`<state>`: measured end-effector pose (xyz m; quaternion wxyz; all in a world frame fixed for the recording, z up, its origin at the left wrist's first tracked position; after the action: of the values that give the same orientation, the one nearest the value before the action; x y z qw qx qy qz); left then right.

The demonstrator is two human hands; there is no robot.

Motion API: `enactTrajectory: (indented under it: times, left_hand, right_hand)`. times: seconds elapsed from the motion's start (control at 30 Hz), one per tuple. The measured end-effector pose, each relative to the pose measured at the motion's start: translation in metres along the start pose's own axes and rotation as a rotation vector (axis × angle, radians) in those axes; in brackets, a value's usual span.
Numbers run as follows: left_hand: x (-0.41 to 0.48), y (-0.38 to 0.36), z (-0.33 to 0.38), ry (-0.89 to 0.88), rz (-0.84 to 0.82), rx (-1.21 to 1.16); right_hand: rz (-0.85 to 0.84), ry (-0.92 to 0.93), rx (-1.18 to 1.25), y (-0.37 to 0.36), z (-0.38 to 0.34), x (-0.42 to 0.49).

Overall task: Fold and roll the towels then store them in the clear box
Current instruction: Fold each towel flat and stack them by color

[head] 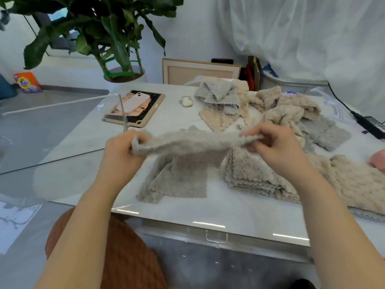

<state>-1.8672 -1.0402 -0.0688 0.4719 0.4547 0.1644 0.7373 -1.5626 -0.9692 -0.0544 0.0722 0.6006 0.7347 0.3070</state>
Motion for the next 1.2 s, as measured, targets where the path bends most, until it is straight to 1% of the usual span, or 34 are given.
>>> enactTrajectory:
  times: [0.07, 0.17, 0.2, 0.23, 0.27, 0.33, 0.4, 0.47, 0.53, 0.6, 0.63, 0.7, 0.8, 0.9, 0.93, 1.0, 1.07, 1.13, 1.2]
  left_hand:
    - [-0.032, -0.007, -0.013, 0.061, -0.23, -0.059]
    - [-0.078, -0.022, -0.035, 0.235, -0.54, -0.187]
    - [-0.091, -0.028, -0.043, 0.285, -0.651, -0.176]
    - [-0.101, -0.033, -0.048, 0.319, -0.755, -0.143]
    - [-0.107, -0.036, -0.053, 0.347, -0.842, -0.12]
    - [-0.108, -0.036, -0.052, 0.379, -0.917, -0.209]
    - [-0.103, -0.031, -0.042, 0.374, -0.911, -0.351]
    - [-0.103, -0.025, -0.041, 0.43, -0.917, -0.437]
    - [-0.107, -0.021, -0.048, 0.505, -0.977, -0.454]
    - [-0.112, -0.02, -0.056, 0.56, -1.017, -0.436]
    - [-0.113, -0.022, -0.062, 0.587, -0.994, -0.438]
    - [-0.112, -0.026, -0.069, 0.64, -0.862, -0.462]
    - [-0.109, -0.036, -0.071, 0.605, -0.726, -0.428]
    - [-0.106, -0.041, -0.071, 0.608, -0.629, -0.402]
    - [-0.104, -0.042, -0.072, 0.628, -0.604, -0.407]
    - [-0.101, -0.046, -0.077, 0.643, -0.57, -0.422]
    - [-0.096, -0.05, -0.081, 0.641, -0.508, -0.361]
    - [-0.087, -0.053, -0.084, 0.605, -0.407, -0.217]
    - [-0.079, -0.056, -0.083, 0.512, -0.343, -0.065]
  right_hand:
    - [-0.27, -0.143, -0.031, 0.001, 0.01, -0.023]
    - [-0.673, -0.296, -0.169, -0.019, 0.037, -0.052]
    - [-0.779, -0.335, -0.198, -0.026, 0.045, -0.06]
    - [-0.849, -0.363, -0.208, -0.034, 0.052, -0.066]
    - [-0.884, -0.382, -0.201, -0.039, 0.057, -0.07]
    - [-0.915, -0.414, -0.106, -0.047, 0.059, -0.074]
    - [-0.924, -0.491, 0.081, -0.052, 0.06, -0.076]
    - [-0.926, -0.628, 0.189, -0.057, 0.068, -0.082]
    - [-0.967, -0.745, 0.176, -0.061, 0.075, -0.088]
    - [-0.958, -0.761, 0.102, -0.066, 0.078, -0.088]
    - [-0.933, -0.731, 0.073, -0.068, 0.079, -0.085]
    - [-0.826, -0.606, -0.022, -0.074, 0.082, -0.074]
    - [-0.606, -0.442, -0.155, -0.082, 0.083, -0.058]
    - [-0.481, -0.332, -0.26, -0.093, 0.082, -0.051]
    - [-0.459, -0.293, -0.323, -0.097, 0.084, -0.05]
    - [-0.477, -0.247, -0.423, -0.105, 0.089, -0.052]
    - [-0.506, -0.234, -0.451, -0.109, 0.091, -0.053]
    - [-0.51, -0.211, -0.468, -0.112, 0.088, -0.052]
    - [-0.525, -0.19, -0.501, -0.113, 0.083, -0.049]
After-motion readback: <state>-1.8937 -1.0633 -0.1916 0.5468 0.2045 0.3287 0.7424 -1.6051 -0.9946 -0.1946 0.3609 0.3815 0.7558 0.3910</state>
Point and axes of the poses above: each hand's wrist, its own x-axis towards the middle knuckle, its own y-axis out of the back of the hand, z = x × y, the point moved 4 cm from there along x, towards the middle knuckle, and after that the axes turned 2 degrees about -y, right-handed, at the moved point
